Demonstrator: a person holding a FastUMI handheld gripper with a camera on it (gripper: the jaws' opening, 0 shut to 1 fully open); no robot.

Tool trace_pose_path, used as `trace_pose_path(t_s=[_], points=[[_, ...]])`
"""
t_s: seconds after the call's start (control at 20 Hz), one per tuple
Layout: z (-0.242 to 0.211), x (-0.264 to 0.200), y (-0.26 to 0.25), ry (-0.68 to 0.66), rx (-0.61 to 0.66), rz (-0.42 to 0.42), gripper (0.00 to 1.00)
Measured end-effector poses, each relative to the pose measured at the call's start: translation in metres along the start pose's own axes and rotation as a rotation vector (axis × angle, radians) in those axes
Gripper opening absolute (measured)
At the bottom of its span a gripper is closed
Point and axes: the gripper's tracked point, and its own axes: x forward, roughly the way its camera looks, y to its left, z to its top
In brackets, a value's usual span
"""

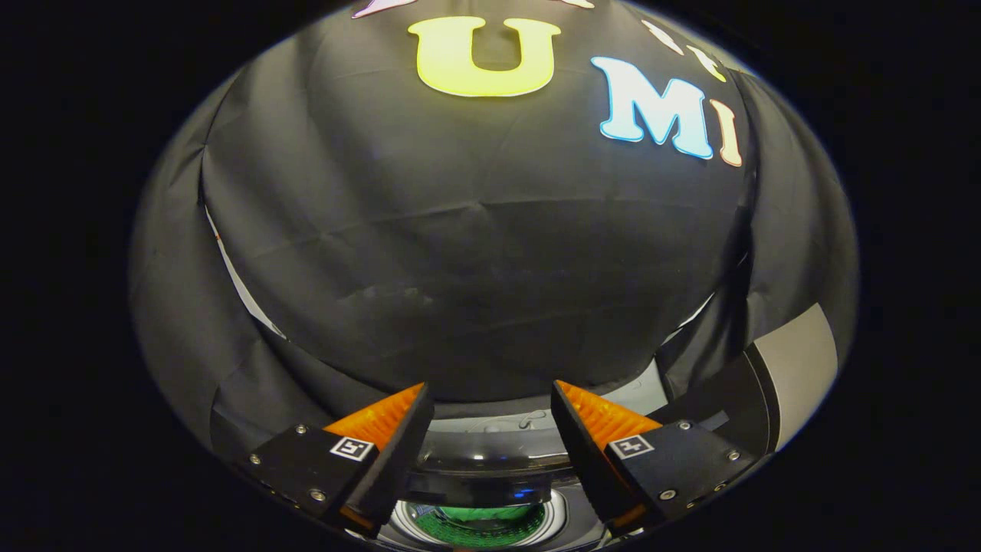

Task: Put the clothes into the washing machine and then close the washing machine lid.

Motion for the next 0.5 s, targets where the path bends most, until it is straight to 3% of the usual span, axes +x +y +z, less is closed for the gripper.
trace_pose_path(t_s=[0.5], points=[[-0.0003, -0.0024, 0.0022, -0.065, -0.014, 0.025, 0.97]])
